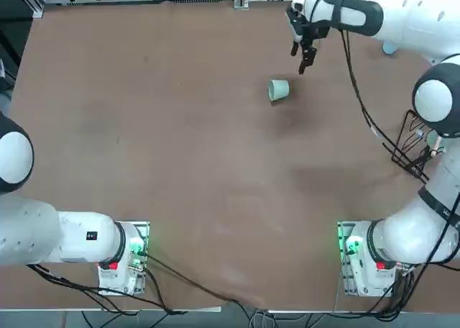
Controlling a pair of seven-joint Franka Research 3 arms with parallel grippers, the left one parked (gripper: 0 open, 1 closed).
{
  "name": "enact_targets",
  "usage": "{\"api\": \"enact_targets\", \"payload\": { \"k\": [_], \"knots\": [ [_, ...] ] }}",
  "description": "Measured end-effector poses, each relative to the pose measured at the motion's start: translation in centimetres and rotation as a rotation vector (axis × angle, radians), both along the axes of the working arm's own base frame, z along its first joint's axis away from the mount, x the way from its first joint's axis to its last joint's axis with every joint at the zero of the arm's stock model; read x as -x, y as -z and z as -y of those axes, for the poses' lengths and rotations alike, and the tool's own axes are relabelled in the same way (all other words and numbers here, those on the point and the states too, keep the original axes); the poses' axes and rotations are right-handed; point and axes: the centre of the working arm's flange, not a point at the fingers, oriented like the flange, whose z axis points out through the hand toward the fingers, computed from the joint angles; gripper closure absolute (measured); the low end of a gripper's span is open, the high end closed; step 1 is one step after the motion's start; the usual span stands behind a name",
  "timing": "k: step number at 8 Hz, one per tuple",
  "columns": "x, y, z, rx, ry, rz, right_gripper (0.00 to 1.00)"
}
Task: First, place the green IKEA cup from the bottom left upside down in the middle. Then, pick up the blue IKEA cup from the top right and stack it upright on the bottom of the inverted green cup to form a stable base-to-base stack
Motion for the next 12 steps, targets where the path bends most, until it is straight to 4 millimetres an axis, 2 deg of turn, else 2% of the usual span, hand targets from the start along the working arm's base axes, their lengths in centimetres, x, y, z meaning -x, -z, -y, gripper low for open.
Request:
{"api": "enact_targets", "payload": {
  "k": [4,7,9,12],
  "knots": [
    [1.1,5.1,0.1,-0.055,0.054,0.028,0.0],
    [2.2,7.7,1.0,-0.082,0.106,0.031,0.0],
    [2.8,8.9,1.4,-0.092,0.126,0.039,0.0],
    [3.2,9.1,0.6,-0.106,0.121,0.056,0.0]
  ]
}}
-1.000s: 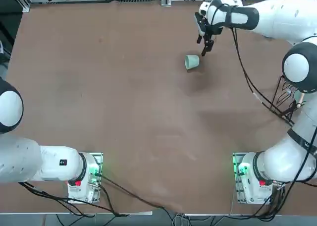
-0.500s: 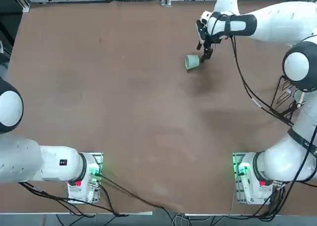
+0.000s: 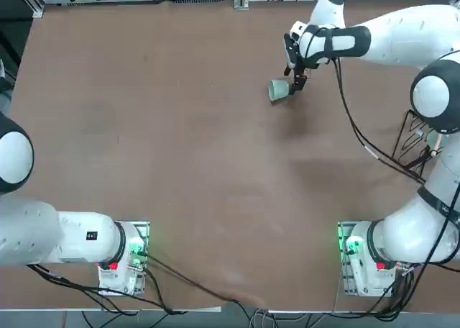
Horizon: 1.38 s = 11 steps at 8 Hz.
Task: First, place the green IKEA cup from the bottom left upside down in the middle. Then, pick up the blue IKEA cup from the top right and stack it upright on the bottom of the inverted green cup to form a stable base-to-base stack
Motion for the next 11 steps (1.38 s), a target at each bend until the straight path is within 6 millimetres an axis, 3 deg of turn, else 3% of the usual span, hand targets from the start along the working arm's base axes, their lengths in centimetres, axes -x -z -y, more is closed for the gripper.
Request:
{"api": "enact_targets", "payload": {
  "k": [8,11],
  "knots": [
    [0.3,0.4,-1.4,-0.025,0.001,0.019,0.0],
    [0.6,1.9,-1.7,-0.029,0.005,0.005,0.0]
  ]
}}
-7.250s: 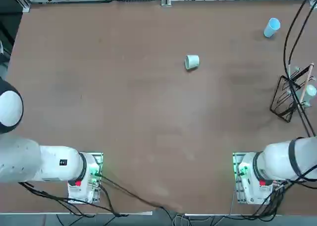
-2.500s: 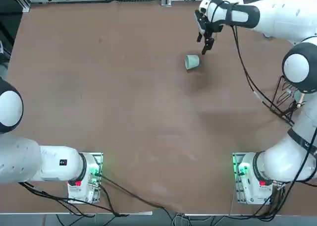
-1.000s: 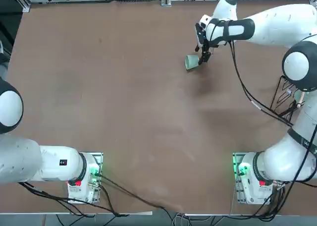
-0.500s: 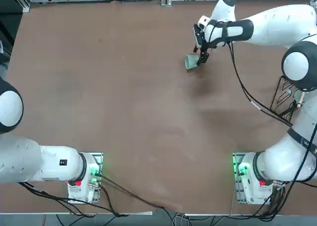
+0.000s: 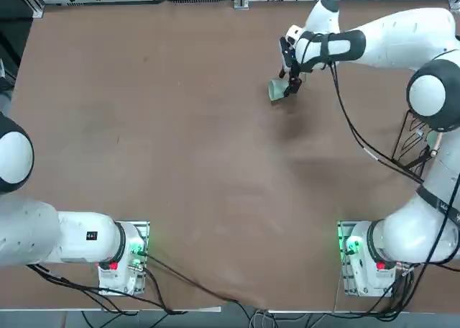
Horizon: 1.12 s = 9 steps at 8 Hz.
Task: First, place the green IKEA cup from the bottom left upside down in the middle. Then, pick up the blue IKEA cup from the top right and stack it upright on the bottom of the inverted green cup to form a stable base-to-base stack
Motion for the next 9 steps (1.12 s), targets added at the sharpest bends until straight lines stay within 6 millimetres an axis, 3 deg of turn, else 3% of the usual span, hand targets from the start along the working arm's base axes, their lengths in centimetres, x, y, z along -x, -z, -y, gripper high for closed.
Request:
{"api": "enact_targets", "payload": {
  "k": [3,5,6,9],
  "knots": [
    [0.23,0.97,-0.2,-0.002,0.0,-0.009,0.0],
    [0.24,1.06,-0.2,-0.002,0.0,-0.01,0.04],
    [0.18,0.92,-0.16,-0.002,0.001,-0.008,0.12],
    [0.06,0.67,0.02,-0.002,0.003,-0.007,0.13]
  ]
}}
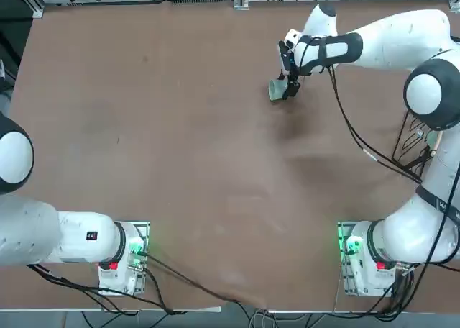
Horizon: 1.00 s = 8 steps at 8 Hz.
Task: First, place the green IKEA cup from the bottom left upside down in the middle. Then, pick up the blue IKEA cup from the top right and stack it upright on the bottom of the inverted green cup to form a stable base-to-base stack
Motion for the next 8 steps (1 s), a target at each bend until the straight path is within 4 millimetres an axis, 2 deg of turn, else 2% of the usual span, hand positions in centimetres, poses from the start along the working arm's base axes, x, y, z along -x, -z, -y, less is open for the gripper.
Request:
{"api": "enact_targets", "payload": {
  "k": [1,2,5,7,8],
  "knots": [
    [-0.7,-0.9,0.6,0.001,0.01,0.013,0.13],
    [-2.2,-3.0,2.0,0.015,0.016,0.01,0.13],
    [-7.3,-11.1,9.9,0.15,0.012,-0.049,0.13],
    [-8.8,-14.5,14.7,0.302,0.005,-0.101,0.13],
    [-9.0,-15.1,16.5,0.386,0.021,-0.119,0.13]
  ]
}}
